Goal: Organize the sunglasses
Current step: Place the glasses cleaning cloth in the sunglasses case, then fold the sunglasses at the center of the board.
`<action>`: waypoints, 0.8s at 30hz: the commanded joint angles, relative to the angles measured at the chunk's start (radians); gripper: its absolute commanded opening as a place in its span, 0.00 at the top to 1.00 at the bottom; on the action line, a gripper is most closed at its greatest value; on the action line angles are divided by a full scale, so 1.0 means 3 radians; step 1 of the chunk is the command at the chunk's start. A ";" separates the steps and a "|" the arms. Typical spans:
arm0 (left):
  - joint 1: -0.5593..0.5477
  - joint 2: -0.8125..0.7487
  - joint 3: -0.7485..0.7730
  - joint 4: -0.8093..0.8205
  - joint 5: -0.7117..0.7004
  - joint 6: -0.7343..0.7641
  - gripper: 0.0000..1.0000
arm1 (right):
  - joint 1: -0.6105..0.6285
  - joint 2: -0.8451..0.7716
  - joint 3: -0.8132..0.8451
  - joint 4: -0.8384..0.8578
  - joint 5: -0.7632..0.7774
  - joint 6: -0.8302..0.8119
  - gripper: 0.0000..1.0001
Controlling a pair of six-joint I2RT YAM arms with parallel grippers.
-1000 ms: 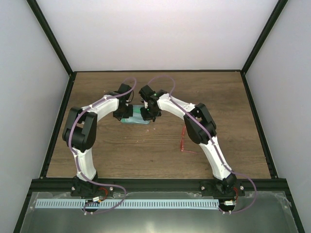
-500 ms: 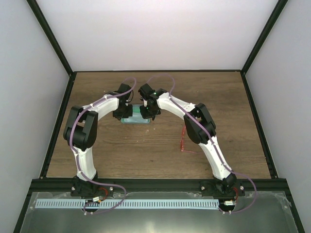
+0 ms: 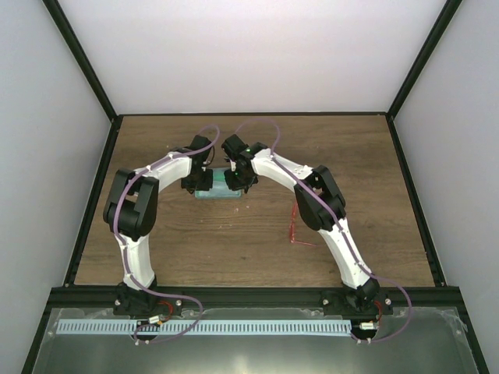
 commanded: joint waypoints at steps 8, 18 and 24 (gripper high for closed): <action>0.0021 -0.0247 0.0160 -0.0129 -0.0047 -0.0013 0.71 | -0.0025 -0.0351 0.0011 0.0055 0.0099 0.0012 0.82; -0.0004 -0.0500 0.0122 -0.0231 0.0061 -0.0094 0.64 | -0.0025 -0.0613 -0.0262 0.0199 0.0157 0.0103 0.80; -0.0144 -0.0423 0.0036 -0.0055 0.0623 -0.0056 0.62 | -0.0028 -0.1060 -0.0787 0.0437 0.0292 0.0286 0.91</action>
